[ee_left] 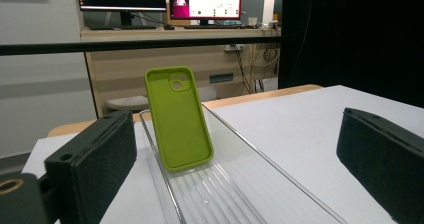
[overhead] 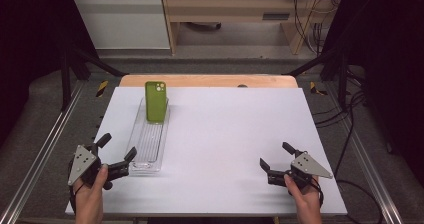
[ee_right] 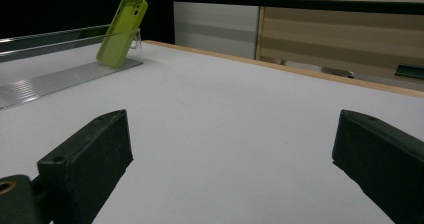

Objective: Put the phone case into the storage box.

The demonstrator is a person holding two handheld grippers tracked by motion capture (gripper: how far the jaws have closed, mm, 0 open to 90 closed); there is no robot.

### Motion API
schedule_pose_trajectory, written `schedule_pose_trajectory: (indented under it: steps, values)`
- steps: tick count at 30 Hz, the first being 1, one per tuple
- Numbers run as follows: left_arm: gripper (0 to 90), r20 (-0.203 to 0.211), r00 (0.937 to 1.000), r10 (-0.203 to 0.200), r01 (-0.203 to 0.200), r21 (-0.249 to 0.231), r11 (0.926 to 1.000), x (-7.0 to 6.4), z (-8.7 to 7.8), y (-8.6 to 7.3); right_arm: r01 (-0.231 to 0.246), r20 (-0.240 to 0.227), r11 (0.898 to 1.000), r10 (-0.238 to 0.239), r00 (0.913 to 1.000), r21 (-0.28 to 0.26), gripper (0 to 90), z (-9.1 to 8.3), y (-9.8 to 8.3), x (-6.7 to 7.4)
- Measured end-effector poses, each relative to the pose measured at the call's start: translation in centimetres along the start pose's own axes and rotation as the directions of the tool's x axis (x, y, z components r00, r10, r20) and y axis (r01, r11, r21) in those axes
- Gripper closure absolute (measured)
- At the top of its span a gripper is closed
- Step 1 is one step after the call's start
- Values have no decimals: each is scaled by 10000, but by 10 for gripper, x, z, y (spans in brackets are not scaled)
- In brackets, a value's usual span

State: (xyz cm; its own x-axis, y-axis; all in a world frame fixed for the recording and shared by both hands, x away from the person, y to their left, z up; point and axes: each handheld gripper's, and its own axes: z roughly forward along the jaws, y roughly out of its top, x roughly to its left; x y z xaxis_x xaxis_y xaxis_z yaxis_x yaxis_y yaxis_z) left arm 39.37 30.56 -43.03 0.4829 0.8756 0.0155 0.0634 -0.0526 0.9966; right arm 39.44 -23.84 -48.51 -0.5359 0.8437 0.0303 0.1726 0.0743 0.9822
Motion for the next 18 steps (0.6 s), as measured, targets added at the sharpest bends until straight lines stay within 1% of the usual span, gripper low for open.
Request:
schedule_pose_trajectory:
  steps: [4,6,8,11,14,18]
  values:
    - [20,73,10000,13,-13,-2,10000,-1,1,-4,-11,-15,10000,11,10000,12,29,0,0,0]
    - [20,185,9998,-96,96,-5,10000,-2,2,-7,-27,-15,10000,27,10000,20,29,0,0,0]
    - [20,263,9996,-110,111,-14,9999,-2,3,-9,-14,-18,10000,14,10000,35,29,0,0,1]
    - [20,267,9996,-23,23,-10,10000,-3,6,-14,-4,-20,10000,4,10000,44,29,1,0,1]
    - [20,270,9996,39,-36,-121,9999,-2,8,-18,4,-18,10000,-4,10000,34,29,1,0,1]
    - [20,328,9989,342,-339,-93,9994,-3,10,-24,23,-21,10000,-23,10000,73,29,1,-1,1]
